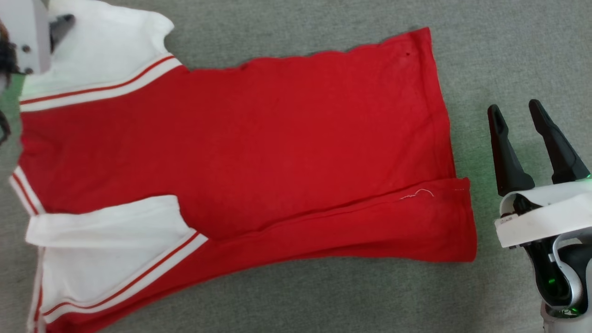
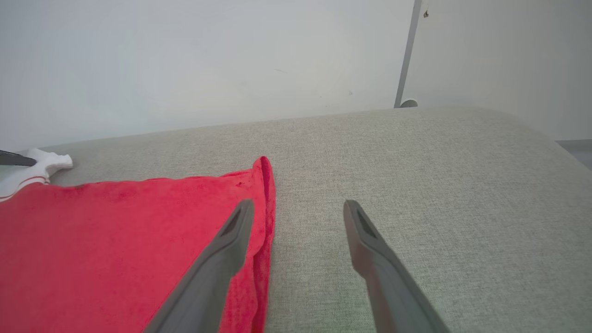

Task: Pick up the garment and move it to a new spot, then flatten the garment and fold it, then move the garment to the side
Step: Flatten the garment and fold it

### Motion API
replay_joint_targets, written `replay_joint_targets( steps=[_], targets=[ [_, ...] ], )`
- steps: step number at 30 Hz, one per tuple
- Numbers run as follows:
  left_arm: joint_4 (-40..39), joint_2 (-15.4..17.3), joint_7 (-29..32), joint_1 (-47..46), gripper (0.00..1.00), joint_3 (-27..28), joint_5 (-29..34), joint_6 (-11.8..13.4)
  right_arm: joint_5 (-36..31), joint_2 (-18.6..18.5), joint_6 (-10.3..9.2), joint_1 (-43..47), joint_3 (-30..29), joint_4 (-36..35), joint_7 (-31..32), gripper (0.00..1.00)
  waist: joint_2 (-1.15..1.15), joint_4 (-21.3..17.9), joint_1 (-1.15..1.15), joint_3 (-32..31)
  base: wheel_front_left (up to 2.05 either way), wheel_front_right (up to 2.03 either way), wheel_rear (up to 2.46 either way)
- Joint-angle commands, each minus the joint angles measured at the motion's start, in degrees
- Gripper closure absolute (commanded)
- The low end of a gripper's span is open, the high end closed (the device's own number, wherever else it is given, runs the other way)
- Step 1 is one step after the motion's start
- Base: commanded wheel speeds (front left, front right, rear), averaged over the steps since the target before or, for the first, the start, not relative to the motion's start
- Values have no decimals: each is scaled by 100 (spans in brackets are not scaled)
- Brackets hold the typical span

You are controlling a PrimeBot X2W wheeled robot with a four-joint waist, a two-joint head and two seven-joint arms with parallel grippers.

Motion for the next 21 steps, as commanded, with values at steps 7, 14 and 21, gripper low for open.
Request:
replay_joint_targets(
  steps=[7, 14, 21],
  targets=[
    [420, -166, 791, -190, 0, -10, -285, -40, 171, -73, -4, -159, 59, 127, 201, 0, 0, -173, 0, 186, 0, 0, 0],
    [685, -414, 1306, -309, 100, -56, -407, -25, 373, -160, -4, -419, 171, -28, 851, 0, 0, -163, 0, 257, 0, 0, 0],
    [770, -540, 1381, -266, 100, -53, -505, -61, 536, -228, -3, -1054, 381, -52, 2248, 0, 0, -64, 0, 252, 0, 0, 0]
  ],
)
